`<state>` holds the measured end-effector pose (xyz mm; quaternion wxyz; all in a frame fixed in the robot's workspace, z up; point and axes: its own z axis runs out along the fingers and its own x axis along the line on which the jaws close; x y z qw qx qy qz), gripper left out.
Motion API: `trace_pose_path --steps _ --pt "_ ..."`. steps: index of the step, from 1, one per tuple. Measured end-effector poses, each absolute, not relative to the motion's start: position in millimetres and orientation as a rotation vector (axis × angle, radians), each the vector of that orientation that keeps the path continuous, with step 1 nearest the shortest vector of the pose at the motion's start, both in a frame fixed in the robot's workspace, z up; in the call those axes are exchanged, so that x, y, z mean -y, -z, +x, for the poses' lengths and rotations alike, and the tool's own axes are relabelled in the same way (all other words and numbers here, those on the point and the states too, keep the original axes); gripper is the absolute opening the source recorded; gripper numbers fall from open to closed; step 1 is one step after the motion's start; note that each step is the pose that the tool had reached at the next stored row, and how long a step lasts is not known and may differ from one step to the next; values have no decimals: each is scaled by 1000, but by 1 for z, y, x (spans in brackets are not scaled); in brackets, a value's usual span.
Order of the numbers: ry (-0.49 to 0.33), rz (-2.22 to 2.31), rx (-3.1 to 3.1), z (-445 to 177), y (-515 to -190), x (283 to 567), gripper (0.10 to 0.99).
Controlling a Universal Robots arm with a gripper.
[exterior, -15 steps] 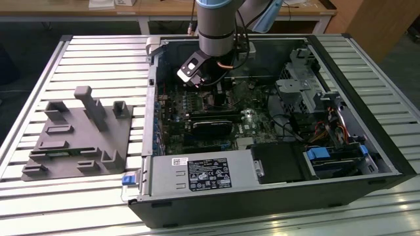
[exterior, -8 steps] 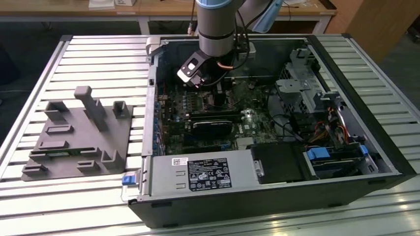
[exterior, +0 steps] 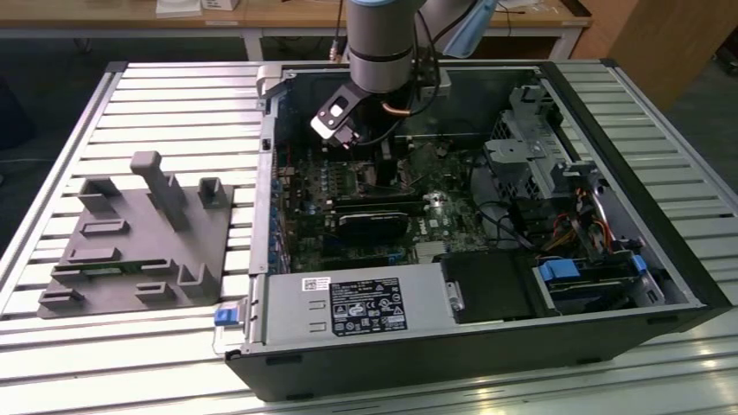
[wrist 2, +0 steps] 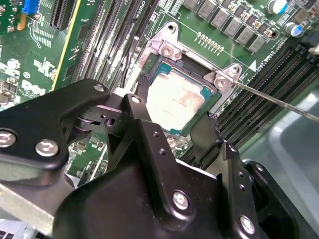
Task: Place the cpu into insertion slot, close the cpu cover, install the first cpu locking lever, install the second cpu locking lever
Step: 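Place the cpu into insertion slot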
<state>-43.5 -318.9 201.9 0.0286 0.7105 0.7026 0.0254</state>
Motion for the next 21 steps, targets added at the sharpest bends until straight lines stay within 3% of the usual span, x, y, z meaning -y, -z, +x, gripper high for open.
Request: trace_pose_path --steps 10,12,13,18,19,21 --pt "-78 2192 -2168 -44 -204 319 600" --pt "-78 2192 -2168 -44 -204 319 478" --pt "-78 2192 -2168 -44 -204 319 478" --pt "-78 2192 -2168 -44 -205 319 243" --pt "-78 2192 -2168 -44 -205 319 243" --pt "-78 2192 -2168 -44 -205 319 125"
